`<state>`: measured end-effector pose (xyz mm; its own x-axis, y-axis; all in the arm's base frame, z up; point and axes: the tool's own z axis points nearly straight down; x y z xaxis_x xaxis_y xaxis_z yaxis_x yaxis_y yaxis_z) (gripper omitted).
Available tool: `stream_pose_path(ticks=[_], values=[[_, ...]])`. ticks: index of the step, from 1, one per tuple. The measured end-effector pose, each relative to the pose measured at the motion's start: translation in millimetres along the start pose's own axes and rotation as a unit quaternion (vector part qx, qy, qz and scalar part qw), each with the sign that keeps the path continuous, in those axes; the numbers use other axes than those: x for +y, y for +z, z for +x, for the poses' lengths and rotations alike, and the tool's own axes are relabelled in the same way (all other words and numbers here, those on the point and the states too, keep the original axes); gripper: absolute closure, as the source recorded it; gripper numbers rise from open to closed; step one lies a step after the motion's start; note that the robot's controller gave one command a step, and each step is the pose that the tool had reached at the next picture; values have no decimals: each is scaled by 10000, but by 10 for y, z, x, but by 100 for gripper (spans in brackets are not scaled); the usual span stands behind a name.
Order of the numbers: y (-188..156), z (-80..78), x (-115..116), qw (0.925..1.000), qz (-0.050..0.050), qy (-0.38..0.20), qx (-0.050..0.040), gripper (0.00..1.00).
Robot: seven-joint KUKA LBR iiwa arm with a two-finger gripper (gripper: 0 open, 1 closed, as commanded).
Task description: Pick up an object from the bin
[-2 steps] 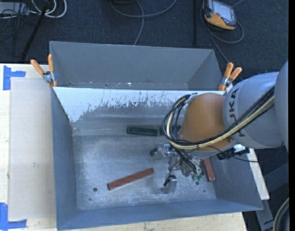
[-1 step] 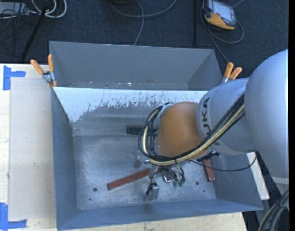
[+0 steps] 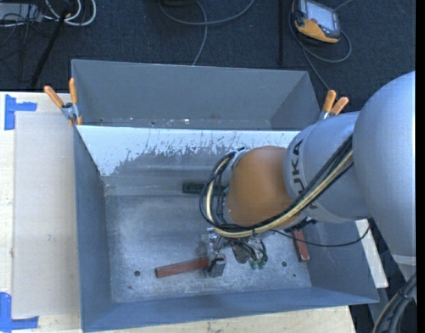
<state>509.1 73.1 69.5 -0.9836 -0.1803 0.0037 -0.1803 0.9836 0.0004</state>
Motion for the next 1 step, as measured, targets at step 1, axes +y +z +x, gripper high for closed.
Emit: stream_pose_path(ticks=[1], values=[[-1607,-139,-460,9850,17,-1722,-56,100]])
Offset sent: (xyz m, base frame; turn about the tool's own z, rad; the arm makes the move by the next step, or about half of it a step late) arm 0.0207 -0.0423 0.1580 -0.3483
